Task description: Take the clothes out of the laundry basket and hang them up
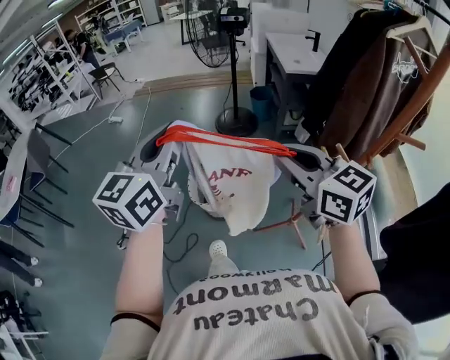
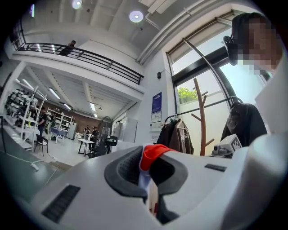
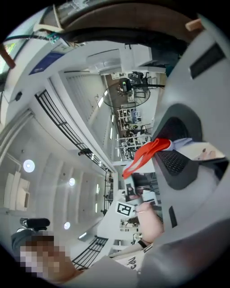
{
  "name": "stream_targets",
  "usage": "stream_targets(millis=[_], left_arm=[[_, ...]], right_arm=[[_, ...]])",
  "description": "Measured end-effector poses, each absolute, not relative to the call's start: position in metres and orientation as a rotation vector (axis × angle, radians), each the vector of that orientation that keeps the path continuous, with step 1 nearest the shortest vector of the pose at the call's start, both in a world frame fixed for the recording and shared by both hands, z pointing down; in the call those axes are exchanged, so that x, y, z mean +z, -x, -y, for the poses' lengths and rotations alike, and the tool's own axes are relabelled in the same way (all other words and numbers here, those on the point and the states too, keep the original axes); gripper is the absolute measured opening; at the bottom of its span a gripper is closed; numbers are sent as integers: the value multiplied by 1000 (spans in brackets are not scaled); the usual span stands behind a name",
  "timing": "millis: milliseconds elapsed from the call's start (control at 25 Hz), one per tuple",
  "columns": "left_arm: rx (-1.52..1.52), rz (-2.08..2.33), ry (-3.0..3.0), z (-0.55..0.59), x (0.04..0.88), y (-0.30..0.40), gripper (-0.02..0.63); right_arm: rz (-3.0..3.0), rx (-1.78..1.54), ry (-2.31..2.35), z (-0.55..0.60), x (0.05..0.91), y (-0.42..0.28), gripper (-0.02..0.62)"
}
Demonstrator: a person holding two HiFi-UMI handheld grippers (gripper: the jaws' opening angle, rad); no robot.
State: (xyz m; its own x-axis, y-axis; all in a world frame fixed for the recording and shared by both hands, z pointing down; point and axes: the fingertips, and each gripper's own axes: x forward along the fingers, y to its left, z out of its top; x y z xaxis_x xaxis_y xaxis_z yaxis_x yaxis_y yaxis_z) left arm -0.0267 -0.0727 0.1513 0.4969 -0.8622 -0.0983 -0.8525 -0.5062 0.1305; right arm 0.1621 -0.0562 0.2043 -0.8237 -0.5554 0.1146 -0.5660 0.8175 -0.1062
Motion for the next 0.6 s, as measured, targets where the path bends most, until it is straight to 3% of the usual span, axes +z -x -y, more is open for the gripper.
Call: stream_targets(millis=[360,600], left_arm=[[-324,1381,-2757,3,104,-9,14],[-287,1130,-2875,-40,95,-48,14]], right_arm=[[3122,-33,-1102,-51,84,-197,49],[2941,-107,-1412,-102,74,-226,51]])
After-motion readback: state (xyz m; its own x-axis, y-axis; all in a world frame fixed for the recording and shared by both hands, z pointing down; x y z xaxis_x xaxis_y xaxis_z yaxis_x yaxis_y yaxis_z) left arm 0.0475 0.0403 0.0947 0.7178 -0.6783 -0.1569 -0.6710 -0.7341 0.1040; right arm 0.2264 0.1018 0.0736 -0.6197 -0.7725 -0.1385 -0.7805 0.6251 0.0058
